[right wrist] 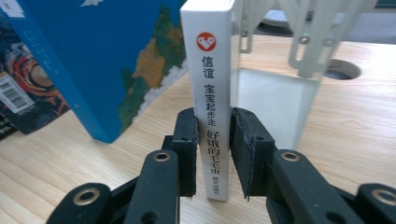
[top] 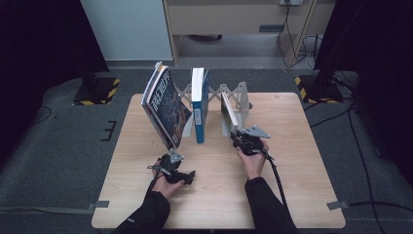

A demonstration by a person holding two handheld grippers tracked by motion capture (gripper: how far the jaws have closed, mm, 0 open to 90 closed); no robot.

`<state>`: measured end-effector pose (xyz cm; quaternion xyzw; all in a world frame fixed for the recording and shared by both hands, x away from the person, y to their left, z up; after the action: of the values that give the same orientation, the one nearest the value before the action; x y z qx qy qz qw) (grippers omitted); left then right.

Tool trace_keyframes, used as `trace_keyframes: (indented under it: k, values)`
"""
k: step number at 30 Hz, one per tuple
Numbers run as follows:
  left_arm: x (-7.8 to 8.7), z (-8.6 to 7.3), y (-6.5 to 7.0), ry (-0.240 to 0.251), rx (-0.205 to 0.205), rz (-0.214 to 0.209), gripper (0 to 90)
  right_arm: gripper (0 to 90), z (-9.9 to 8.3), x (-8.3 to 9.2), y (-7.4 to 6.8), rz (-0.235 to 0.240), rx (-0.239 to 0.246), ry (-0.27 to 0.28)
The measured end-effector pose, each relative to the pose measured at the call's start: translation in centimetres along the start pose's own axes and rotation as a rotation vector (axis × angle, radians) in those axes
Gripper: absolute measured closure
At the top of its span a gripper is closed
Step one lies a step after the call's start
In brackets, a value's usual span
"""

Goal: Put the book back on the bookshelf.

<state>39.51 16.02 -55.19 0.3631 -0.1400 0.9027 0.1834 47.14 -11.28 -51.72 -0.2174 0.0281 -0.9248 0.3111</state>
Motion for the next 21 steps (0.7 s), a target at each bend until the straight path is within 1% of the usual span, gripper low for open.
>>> trace_keyframes:
  k: [2, 4, 6, 7, 9, 11, 13, 16, 17, 21]
  values:
    - [0.0, 0.0, 0.0, 0.000, 0.000, 0.000, 0.0, 69.2, 0.0, -0.3, -0.3, 0.015, -0.008, 0.002]
    - [0.0, 0.0, 0.0, 0.000, 0.000, 0.000, 0.0, 67.5, -0.1, -0.5, -0.4, 0.015, -0.005, 0.004]
    - [0.0, 0.0, 0.0, 0.000, 0.000, 0.000, 0.0, 61.5, -0.3, -0.6, -0.3, 0.024, -0.004, -0.011]
    - [0.0, 0.0, 0.0, 0.000, 0.000, 0.000, 0.0, 61.1, -0.4, -0.5, -0.3, 0.025, -0.004, -0.015]
    - [0.0, 0.0, 0.0, 0.000, 0.000, 0.000, 0.0, 63.1, -0.7, -0.4, -0.2, 0.036, 0.000, -0.021]
    - [0.0, 0.0, 0.0, 0.000, 0.000, 0.000, 0.0, 68.5, -0.9, -0.2, -0.2, 0.038, 0.022, -0.036]
    - [0.0, 0.0, 0.0, 0.000, 0.000, 0.000, 0.0, 73.0, -1.1, 0.0, -0.1, 0.035, 0.026, -0.028]
    - [0.0, 0.0, 0.0, 0.000, 0.000, 0.001, 0.0, 73.3, -1.0, -0.1, -0.1, 0.038, 0.019, -0.031]
    - [0.0, 0.0, 0.0, 0.000, 0.000, 0.000, 0.0, 73.3, -0.9, -0.1, -0.2, 0.042, 0.009, -0.030]
    - [0.0, 0.0, 0.0, 0.000, 0.000, 0.000, 0.0, 72.8, -0.8, -0.6, -0.5, 0.051, -0.001, -0.033]
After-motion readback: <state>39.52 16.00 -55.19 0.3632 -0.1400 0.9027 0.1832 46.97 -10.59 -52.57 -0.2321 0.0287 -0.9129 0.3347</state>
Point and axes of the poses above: each handheld gripper's, and its own axes: x roughly backward along the jaws, z roughly out of its top, y roughly to its right, the point moved 2 cm from there along -x, roughly forward along the jaws, and after that the axes turned 10 degrees about z, right-handed, at the moved point
